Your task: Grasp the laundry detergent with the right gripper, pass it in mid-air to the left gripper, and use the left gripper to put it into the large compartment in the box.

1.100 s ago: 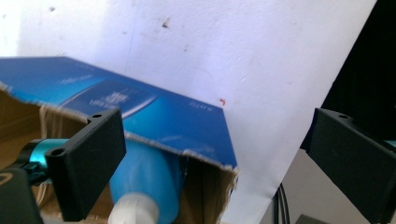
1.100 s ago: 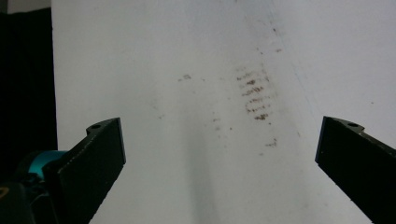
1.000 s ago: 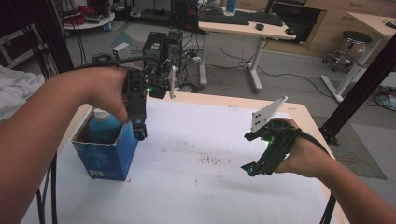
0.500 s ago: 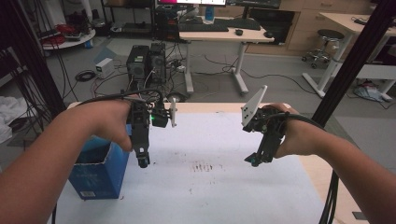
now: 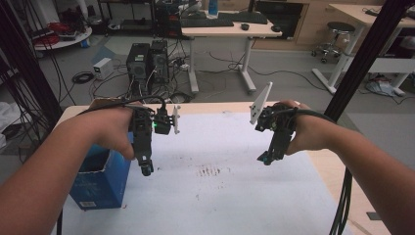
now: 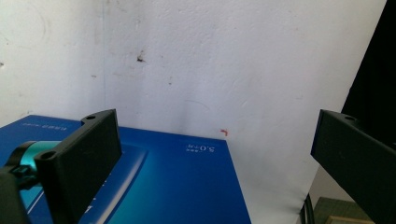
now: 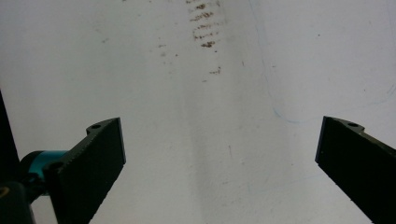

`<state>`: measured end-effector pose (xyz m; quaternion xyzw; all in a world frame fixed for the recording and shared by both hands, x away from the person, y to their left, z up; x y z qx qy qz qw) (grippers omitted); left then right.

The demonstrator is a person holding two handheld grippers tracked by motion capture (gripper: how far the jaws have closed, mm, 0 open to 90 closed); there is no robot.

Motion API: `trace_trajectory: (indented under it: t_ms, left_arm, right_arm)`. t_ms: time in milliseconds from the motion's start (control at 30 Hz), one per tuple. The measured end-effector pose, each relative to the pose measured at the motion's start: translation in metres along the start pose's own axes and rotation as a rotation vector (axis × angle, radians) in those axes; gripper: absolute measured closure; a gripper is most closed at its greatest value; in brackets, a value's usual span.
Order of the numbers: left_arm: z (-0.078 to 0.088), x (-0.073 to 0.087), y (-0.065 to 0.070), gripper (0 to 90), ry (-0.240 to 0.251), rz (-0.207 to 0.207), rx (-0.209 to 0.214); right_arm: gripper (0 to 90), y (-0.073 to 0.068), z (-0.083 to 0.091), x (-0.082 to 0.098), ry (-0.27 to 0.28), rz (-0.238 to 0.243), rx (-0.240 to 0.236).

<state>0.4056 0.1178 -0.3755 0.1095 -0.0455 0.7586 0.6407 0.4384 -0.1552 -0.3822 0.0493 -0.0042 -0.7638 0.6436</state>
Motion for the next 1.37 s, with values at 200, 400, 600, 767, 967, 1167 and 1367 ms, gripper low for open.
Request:
trace_trajectory:
  t_ms: [200,400,600,767,967,1167,1367]
  left_arm:
    - [0.0,-0.003,0.001,1.6,0.006,-0.006,0.001]
    - [-0.001,-0.003,-0.002,1.6,0.003,-0.012,-0.006]
    - [-0.001,-0.006,0.001,1.6,0.01,-0.021,0.002]
    - [0.0,-0.006,0.002,1.6,0.007,-0.021,-0.004]
    - [0.002,-0.006,0.005,1.6,0.013,-0.028,-0.009]
    - [0.003,-0.006,0.008,1.6,0.008,-0.03,-0.009]
    - [0.002,-0.006,0.011,1.6,0.01,-0.02,-0.006]
  right_arm:
    - [0.9,0.021,-0.005,0.005,-0.035,-0.008,0.001]
    - [0.9,0.034,-0.005,0.007,-0.034,-0.03,0.005]
    - [0.9,0.033,-0.009,0.008,-0.059,-0.022,0.008]
    - [0.9,0.032,-0.009,0.004,-0.053,-0.01,0.011]
    - [0.9,0.026,-0.007,0.002,-0.064,-0.004,0.014]
    - [0.9,0.024,-0.007,0.001,-0.07,0.005,0.021]
    - [0.9,0.019,-0.005,0.002,-0.071,0.007,0.024]
Point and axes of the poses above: each handheld gripper's, and its own axes: z roughly backward along the jaws, x roughly out of its underside, y roughly to its right, the point moved 10 cm from there along -z, roughly forward along the jaws, and after that the axes turned 13 degrees about -y, right-handed, at the moved point
